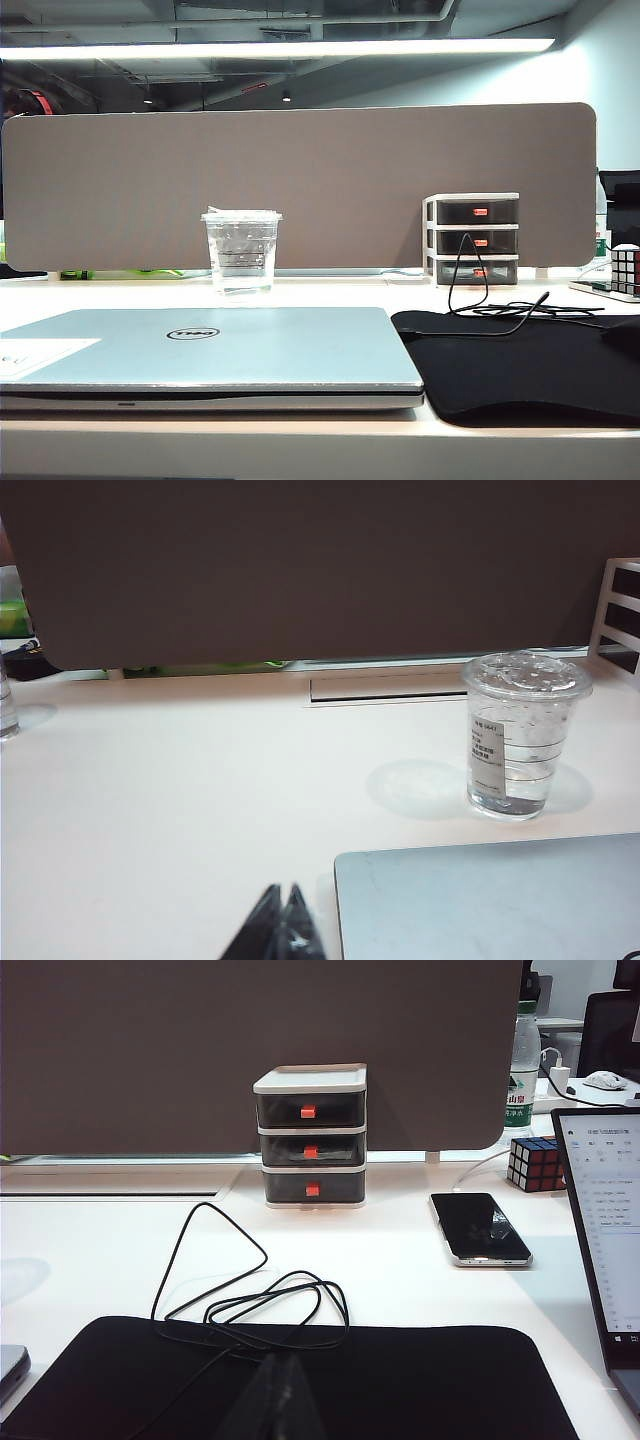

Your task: Pick up the coffee cup and place it over the laptop.

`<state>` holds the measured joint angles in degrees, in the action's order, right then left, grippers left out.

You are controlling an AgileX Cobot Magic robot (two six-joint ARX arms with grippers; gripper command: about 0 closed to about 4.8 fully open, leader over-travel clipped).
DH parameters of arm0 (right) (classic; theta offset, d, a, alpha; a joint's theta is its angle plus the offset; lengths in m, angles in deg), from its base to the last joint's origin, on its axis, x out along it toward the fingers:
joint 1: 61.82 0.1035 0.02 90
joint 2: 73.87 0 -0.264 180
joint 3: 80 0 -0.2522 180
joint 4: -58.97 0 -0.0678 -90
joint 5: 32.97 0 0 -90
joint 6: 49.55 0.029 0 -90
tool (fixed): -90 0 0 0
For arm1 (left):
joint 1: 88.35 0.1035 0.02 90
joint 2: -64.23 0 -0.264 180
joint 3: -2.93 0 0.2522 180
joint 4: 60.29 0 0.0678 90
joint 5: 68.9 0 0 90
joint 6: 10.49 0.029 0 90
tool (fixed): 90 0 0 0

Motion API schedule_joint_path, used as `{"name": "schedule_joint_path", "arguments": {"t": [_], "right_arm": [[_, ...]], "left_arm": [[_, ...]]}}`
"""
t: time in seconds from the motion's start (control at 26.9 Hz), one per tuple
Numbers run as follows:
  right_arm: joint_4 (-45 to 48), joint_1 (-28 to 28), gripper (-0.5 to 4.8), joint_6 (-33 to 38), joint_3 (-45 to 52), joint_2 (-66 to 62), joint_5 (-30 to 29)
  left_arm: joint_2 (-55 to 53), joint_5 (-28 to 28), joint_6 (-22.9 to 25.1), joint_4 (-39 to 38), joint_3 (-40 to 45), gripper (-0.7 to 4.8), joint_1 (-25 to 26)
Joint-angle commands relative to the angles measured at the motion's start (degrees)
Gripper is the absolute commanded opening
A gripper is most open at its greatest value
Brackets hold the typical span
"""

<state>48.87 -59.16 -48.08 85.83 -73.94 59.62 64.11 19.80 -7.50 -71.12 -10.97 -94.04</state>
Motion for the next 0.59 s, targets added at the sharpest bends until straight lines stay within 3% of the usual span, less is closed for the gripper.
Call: {"name": "schedule_joint_path", "arguments": {"t": [0.04, 0.45, 0.59], "right_arm": [[0.9, 0.0, -0.05, -0.2, 0.3, 0.1, 0.3], [0.9, 0.0, -0.06, -0.2, 0.3, 0.1, 0.2], [0.8, 0.0, -0.06, 2.3, 0.3, 0.1, -3.5]], "left_arm": [[0.0, 0.0, 0.0, 0.5, -0.3, -0.05, 0.0], [0.0, 0.0, 0.0, 0.5, -0.3, -0.05, 0.0], [0.0, 1.4, -6.4, 0.6, -0.3, -0.05, 0.0]]}}
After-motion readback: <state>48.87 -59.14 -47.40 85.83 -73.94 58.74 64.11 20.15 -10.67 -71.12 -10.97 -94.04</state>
